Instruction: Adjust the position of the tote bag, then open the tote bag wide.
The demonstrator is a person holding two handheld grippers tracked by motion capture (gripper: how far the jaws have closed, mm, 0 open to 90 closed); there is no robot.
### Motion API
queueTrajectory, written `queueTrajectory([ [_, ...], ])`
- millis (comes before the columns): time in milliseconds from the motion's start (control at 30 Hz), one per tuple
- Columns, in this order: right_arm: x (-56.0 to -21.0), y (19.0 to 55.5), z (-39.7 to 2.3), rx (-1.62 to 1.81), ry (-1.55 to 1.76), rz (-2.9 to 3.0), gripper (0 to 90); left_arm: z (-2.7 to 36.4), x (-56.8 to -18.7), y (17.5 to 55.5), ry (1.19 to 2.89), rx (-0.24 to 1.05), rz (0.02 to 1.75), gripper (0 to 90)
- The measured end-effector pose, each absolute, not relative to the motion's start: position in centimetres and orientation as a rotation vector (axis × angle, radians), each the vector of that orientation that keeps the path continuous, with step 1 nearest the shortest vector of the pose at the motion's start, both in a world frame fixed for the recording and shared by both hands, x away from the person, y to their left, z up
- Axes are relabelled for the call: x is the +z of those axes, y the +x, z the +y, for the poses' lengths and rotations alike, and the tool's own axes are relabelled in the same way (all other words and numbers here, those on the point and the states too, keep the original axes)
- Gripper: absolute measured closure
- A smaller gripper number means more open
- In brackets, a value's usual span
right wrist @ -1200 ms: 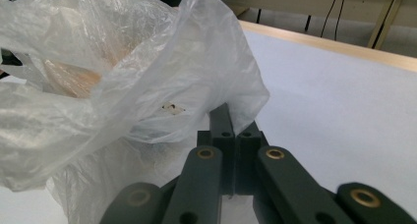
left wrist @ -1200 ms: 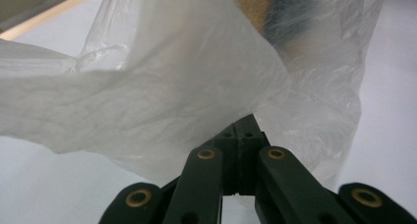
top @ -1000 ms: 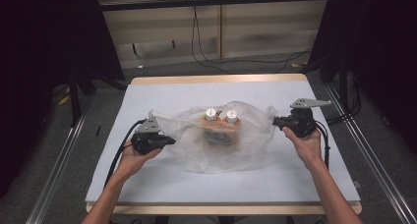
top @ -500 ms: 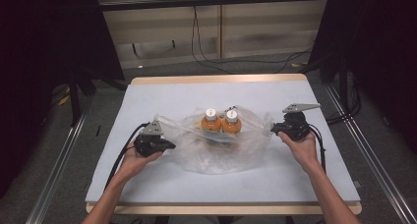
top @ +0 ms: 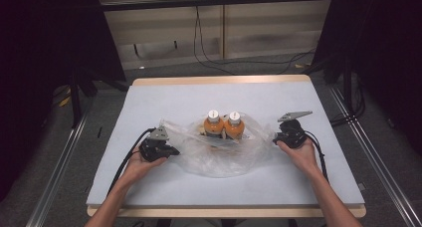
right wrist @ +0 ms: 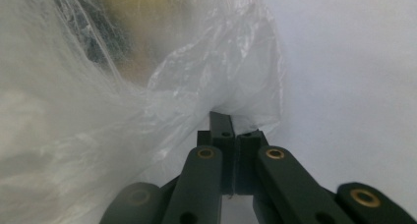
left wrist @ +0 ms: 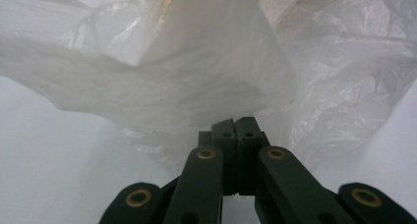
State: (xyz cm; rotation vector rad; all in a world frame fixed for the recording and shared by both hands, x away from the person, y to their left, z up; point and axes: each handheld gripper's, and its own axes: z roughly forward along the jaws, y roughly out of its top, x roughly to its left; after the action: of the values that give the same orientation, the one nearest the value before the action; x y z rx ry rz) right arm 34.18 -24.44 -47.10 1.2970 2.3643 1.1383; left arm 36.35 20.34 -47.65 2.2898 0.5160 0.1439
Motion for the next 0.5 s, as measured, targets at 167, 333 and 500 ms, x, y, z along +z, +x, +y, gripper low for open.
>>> queueTrajectory([
  [167, -47.80, 34.03, -24.34, 1.067, 1.304, 2.391, 90.0, 20.40, -47.82, 36.31, 2.320, 0.147, 0.517, 90.0],
  [333, -48.09, 33.94, -24.42, 1.043, 1.307, 2.394, 90.0, 20.40, -47.90, 36.23, 2.308, 0.143, 0.532, 90.0],
  [500, -48.18, 33.79, -24.65, 1.066, 1.315, 2.375, 85.2, 20.87, -47.93, 36.17, 2.278, 0.107, 0.548, 90.0],
])
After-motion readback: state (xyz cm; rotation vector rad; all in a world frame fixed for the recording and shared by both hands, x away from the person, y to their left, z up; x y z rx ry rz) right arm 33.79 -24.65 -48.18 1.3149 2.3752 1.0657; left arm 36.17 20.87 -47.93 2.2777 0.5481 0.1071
